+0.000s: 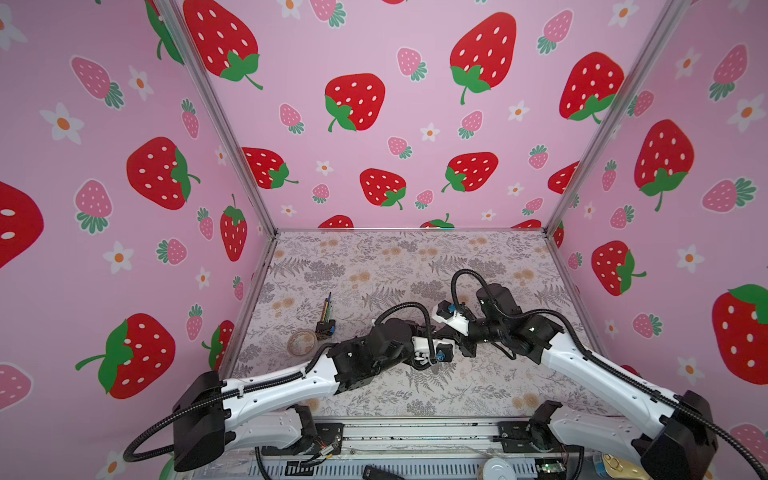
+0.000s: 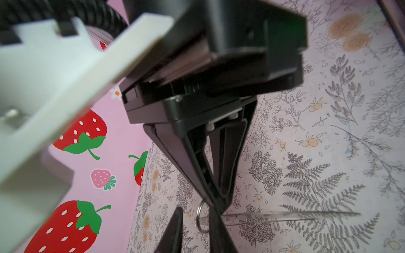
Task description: Put the keys on the keyring
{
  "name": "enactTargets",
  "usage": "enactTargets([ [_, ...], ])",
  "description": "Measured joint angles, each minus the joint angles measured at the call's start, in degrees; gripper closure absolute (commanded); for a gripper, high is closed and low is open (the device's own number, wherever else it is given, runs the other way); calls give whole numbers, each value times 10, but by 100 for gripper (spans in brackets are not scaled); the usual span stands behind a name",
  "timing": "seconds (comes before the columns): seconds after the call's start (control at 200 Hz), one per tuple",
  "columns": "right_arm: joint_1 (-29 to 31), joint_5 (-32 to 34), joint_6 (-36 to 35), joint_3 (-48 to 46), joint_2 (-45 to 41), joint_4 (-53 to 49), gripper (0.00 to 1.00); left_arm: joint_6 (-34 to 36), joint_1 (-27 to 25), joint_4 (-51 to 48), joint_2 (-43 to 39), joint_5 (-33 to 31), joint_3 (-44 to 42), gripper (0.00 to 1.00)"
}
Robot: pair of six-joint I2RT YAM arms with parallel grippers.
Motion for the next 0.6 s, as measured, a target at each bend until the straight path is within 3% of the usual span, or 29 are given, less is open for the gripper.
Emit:
enactTargets([
  [0.42, 2, 13, -1, 2, 0, -3, 100, -7, -2, -24, 21, -15, 23, 90],
  [0.49, 3, 15, -2, 2, -1, -3, 100, -8, -2, -27, 21, -14, 26, 98],
  [0.6, 3, 21, -7, 2, -10, -3, 94, -18, -1, -31, 21, -7, 31, 100],
])
